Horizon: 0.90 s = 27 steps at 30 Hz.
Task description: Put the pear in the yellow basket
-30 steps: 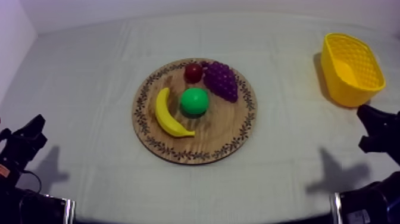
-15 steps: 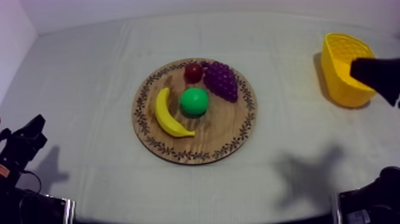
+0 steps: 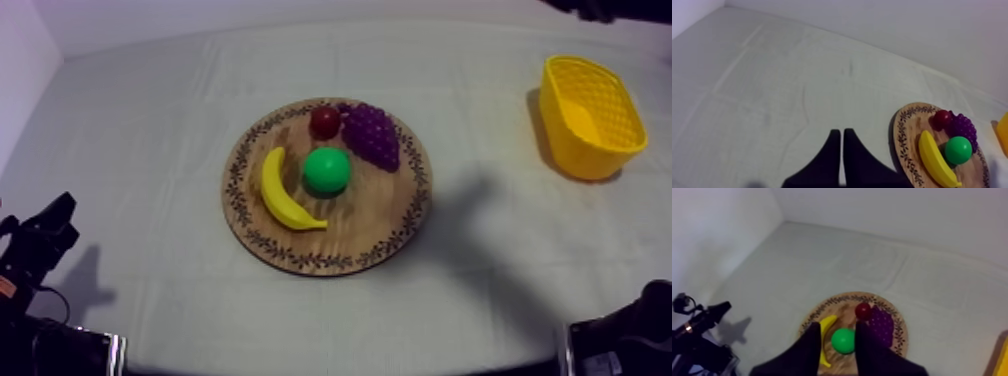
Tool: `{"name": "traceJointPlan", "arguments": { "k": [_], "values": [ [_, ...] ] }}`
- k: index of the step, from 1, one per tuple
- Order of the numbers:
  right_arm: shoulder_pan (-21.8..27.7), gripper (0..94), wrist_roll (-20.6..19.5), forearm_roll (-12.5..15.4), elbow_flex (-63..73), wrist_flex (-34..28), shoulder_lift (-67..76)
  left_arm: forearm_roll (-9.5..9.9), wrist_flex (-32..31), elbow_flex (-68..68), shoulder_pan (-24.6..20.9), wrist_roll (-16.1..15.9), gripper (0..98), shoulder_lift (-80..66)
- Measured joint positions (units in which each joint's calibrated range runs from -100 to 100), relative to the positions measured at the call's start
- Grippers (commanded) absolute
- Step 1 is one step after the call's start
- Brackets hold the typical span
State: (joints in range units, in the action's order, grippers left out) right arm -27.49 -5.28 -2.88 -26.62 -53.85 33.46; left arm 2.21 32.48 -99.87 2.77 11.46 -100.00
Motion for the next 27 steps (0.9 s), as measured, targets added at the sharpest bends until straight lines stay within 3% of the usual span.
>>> {"name": "traceJointPlan", "arguments": {
  "k": [17,22,27],
  "values": [
    [-0.6,52.2,16.3,13.8,-12.0,6.0,-17.1,0.00,0.0,0.0,0.0,0.0,0.1,0.0],
    [-0.8,58.7,18.8,14.4,-11.9,6.2,-19.5,0.00,0.0,0.0,0.0,0.0,0.1,0.0],
    [-0.9,63.0,18.6,14.4,-11.5,6.1,-21.8,0.00,0.0,0.0,0.0,0.0,0.1,0.0]
  ]
}}
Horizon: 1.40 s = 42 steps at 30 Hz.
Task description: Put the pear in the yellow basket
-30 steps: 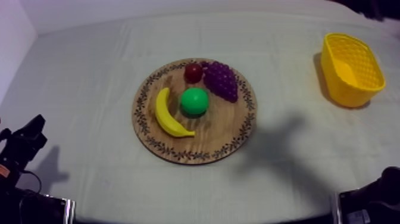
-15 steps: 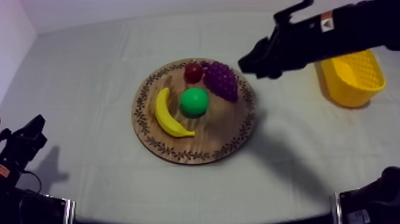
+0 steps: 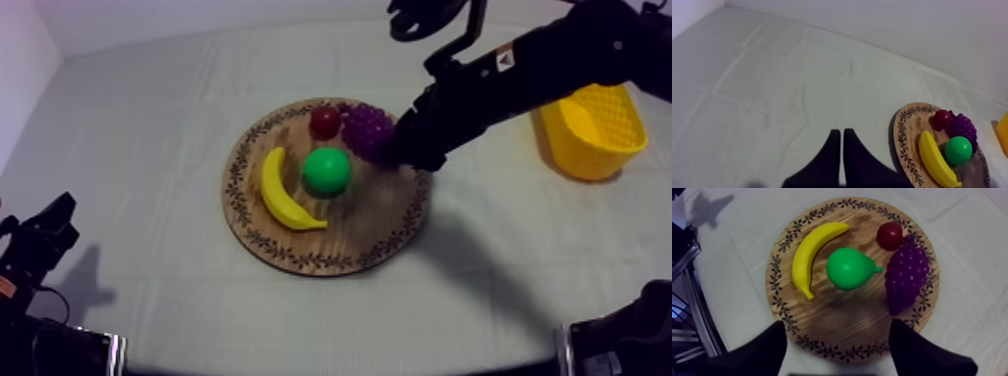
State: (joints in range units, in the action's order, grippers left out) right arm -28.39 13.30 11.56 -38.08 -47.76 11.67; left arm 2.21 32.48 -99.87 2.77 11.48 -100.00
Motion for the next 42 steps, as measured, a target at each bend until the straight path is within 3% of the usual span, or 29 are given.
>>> {"name": "traceJointPlan", "arguments": {
  "k": [17,42],
  "values": [
    [-0.8,67.3,-0.9,-1.3,5.5,0.8,-10.4,0.00,0.0,0.0,0.0,0.0,0.1,0.0],
    [-2.3,71.0,-10.1,-4.3,25.4,0.7,-35.7,0.00,0.0,0.0,0.0,0.0,0.1,0.0]
  ]
}}
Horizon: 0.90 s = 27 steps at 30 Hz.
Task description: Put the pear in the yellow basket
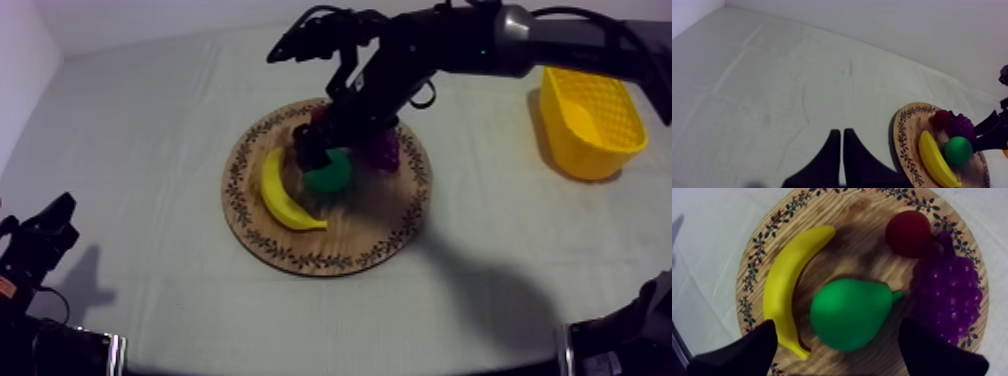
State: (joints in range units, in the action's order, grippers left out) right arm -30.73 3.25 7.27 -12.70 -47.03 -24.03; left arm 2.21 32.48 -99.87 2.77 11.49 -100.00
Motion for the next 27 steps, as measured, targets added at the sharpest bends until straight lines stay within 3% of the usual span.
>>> {"name": "traceJointPlan", "arguments": {
  "k": [27],
  "values": [
    [-0.4,66.6,-5.2,-3.2,6.8,-5.8,-10.1,0.00,0.0,0.0,0.0,0.0,0.1,0.0]
  ]
}}
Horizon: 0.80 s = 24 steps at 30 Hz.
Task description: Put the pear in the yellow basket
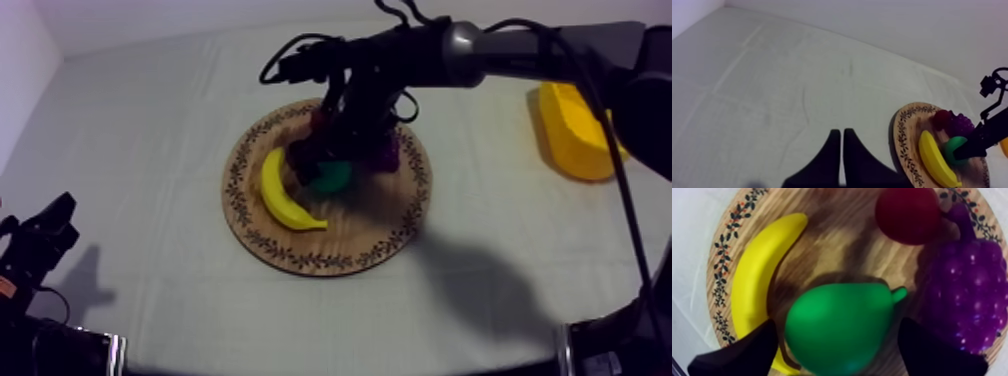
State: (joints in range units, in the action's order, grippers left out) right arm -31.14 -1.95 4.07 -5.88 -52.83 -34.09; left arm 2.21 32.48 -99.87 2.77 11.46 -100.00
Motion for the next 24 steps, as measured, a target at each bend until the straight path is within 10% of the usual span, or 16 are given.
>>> {"name": "traceJointPlan", "arguments": {
  "k": [24],
  "values": [
    [-0.2,47.4,0.5,-0.2,3.0,-2.5,-2.4,0.00,0.0,0.0,0.0,0.0,0.1,0.0]
  ]
}}
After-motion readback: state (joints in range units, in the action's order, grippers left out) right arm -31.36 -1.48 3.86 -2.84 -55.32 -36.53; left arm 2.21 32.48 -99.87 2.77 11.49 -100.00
